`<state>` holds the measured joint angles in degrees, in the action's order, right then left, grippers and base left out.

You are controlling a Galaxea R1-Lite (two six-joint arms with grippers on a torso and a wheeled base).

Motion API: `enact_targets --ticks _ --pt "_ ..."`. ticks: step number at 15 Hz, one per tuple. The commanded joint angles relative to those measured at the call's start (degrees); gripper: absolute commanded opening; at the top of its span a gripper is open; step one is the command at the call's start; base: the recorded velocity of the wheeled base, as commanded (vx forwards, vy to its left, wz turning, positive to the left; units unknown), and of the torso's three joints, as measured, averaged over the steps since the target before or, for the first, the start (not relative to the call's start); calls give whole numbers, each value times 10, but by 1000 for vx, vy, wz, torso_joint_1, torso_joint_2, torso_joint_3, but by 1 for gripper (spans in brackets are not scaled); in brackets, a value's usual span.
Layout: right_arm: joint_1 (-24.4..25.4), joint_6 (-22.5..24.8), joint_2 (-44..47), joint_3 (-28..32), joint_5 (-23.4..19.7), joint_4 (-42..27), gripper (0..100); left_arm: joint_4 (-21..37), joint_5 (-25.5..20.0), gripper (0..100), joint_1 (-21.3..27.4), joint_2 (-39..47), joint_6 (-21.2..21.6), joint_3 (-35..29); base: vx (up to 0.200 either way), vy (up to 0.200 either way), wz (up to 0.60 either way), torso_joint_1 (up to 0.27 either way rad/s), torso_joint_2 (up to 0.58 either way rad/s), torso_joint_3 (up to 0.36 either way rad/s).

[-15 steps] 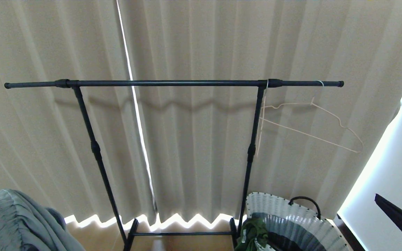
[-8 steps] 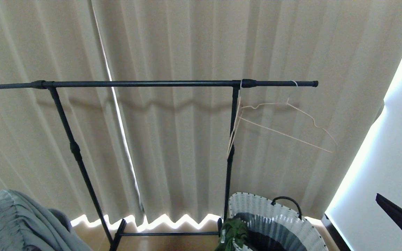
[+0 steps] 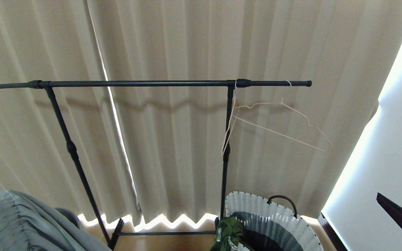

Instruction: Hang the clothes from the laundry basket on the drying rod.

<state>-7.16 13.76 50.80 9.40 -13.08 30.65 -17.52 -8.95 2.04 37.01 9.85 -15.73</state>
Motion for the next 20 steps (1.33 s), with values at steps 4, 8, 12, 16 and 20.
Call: enact_targets --ticks 4,8,12,16,20 --pt "0 -1 1 1 0 0 100 0 1 0 -1 3 0 1 200 0 0 0 2 0" --pt "0 -1 1 0 -1 0 100 0 1 0 -1 3 0 1 200 0 0 4 4 2" --pt "-1 0 2 -1 -1 0 100 -1 1 0 -1 1 0 3 200 0 0 4 4 5" --pt "0 0 18 23 -2 -1 100 -1 1 0 -1 4 1 12 0 0 0 0 0 0" --pt "-8 7 126 113 -4 -15 100 -2 0 0 1 22 3 9 0 0 0 0 0 0"
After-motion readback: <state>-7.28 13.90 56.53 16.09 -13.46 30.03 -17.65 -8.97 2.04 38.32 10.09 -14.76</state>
